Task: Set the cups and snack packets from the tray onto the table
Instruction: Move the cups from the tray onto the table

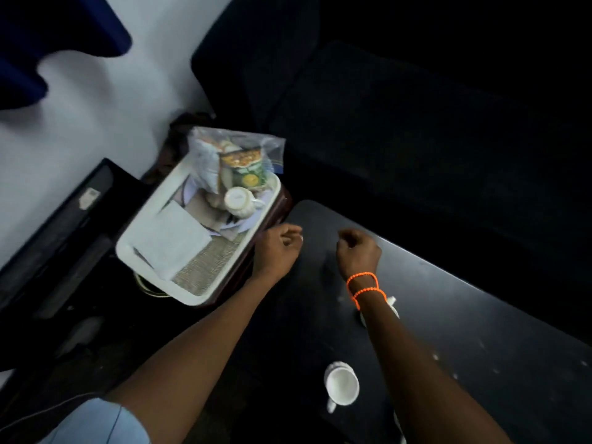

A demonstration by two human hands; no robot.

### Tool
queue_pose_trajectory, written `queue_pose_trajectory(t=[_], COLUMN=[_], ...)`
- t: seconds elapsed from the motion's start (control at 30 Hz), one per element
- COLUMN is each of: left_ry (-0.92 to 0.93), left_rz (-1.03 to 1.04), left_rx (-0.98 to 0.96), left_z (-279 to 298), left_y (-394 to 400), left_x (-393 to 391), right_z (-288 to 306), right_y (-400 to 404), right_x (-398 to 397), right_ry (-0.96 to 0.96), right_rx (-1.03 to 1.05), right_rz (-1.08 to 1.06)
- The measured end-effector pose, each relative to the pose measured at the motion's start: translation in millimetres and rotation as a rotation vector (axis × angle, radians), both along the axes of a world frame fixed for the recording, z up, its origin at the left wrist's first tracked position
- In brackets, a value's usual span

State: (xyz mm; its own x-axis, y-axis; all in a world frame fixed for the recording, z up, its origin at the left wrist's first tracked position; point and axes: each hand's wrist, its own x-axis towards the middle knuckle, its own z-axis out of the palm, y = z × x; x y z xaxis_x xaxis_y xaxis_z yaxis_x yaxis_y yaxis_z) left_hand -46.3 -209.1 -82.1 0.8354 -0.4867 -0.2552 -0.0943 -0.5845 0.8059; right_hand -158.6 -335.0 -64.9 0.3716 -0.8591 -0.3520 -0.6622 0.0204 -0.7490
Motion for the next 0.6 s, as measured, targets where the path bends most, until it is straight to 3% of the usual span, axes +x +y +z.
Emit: queue_pose_trajectory(t=[0.13, 0.23, 0.4, 0.47, 0.6], left_ry=[-0.141, -0.179, 0.144, 0.342, 0.526], left_rz=[0.248, 0.372, 0.378, 0.345, 0.418], left_rx=[-0.045, 0.029, 0.08, 0.038, -0.032], left_z=[22, 22, 7, 4, 3], left_y=[19, 35, 47, 47, 50], left_x=[54, 88, 135, 145, 152], right_z=[3, 3, -4, -4, -3], right_y=[26, 45, 60, 61, 67], right_x=[68, 110, 165, 178, 190], right_ry=[-0.044, -0.062, -0.06, -0.065, -0.059], right_rx=[0.093, 0.106, 0.315, 0.347, 0.352], right_rz=[0.184, 0.293, 0.258, 0.236, 0.189])
